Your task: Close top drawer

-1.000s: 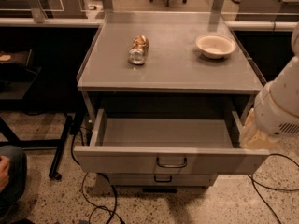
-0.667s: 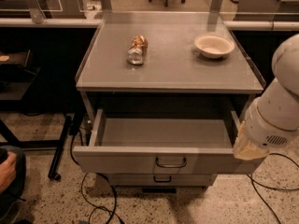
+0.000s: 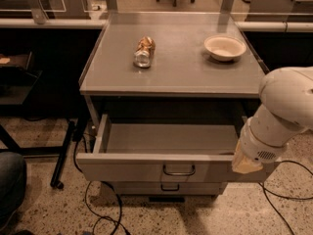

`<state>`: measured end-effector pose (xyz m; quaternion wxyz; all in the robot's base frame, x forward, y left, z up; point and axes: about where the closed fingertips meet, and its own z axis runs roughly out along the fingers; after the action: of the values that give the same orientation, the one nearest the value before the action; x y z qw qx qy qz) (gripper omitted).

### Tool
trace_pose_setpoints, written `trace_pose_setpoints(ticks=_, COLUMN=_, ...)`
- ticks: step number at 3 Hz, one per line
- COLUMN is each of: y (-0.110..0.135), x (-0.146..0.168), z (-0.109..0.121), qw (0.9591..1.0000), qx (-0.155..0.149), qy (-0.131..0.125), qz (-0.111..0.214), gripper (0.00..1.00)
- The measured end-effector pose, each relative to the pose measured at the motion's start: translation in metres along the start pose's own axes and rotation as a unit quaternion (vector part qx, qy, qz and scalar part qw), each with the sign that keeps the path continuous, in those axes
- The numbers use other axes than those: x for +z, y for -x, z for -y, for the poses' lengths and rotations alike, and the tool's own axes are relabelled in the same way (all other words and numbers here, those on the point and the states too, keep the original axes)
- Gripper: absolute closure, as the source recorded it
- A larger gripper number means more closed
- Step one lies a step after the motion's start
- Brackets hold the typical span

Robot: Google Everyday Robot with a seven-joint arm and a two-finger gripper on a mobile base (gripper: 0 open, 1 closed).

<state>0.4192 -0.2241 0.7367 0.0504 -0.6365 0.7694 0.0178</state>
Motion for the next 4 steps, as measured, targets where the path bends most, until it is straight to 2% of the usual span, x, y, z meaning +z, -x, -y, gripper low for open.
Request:
trace_pose_setpoints(ticks=1, y=0.000, x=0.000, z=0.000, qw=1.0000, qx=0.000, qy=0.000, qz=0.000, gripper=1.00)
trace_pose_setpoints(ticks=2, y=0.003, x=0.011, z=-0.011, qw=1.0000, qx=0.003, qy=0.008, qz=0.003, gripper=1.00)
trace_pose_setpoints(ticks=3, y=0.007, x=0.043, z=-0.009, qw=0.9997, qx=0.018, qy=0.013, qz=-0.001, gripper=1.00)
trace_pose_setpoints(ticks=4, y=0.017, x=0.067, z=0.007, qw=0.9995, qx=0.029, qy=0.000, qz=-0.008, gripper=1.00)
